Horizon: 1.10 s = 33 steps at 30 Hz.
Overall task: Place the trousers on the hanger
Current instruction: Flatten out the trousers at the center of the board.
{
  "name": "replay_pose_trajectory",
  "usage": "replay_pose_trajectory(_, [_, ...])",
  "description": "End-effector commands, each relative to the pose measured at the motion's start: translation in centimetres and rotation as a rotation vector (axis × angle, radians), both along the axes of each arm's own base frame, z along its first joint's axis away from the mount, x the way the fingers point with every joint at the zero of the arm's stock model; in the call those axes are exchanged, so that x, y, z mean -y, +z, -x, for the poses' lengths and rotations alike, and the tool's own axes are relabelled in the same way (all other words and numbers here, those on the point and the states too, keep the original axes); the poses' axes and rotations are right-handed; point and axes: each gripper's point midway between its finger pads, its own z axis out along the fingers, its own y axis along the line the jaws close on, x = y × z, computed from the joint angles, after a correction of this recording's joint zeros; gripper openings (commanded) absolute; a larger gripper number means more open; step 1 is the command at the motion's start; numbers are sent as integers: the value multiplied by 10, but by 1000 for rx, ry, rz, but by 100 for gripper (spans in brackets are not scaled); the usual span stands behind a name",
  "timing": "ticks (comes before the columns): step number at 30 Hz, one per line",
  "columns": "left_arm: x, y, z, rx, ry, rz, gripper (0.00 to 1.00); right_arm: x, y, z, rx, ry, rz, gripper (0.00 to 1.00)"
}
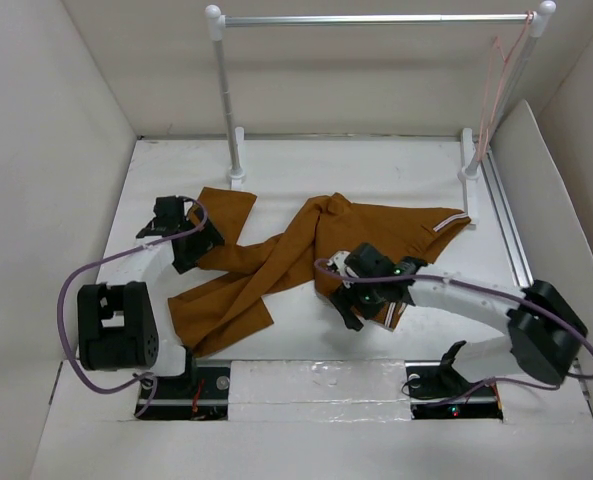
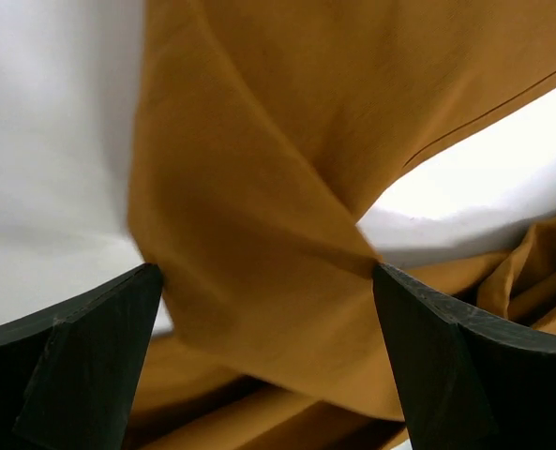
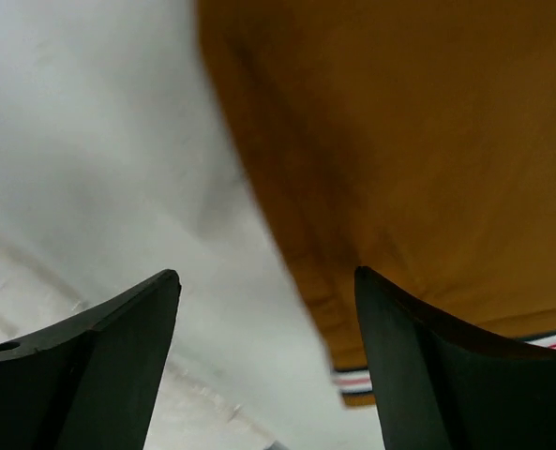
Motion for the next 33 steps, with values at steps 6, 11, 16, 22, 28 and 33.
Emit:
replay_pose_trajectory(6, [24,8,-46,133,-42,120,64,-9,-8,-69,255,-165,154,28])
replay_pose_trajectory(11, [21,21,-66,161,-20,112,0,8,-15,-40,194,-151,222,0])
replay_pose_trajectory(16, [5,102,-86,332,13,50,0,5,25,60,-28,7,16,0])
replay_pose_trajectory(22, [-16,225,-97,536,50,-54,0,53,41,131,-204,134,44,0])
replay_pose_trajectory(28, [-45,246,-105,509,130,-194,0,86,47,145,-236,221,167,0])
replay_pose_trajectory(33, [-49,237,-125,472,129,-220,0,82,56,142,-204,150,175,23])
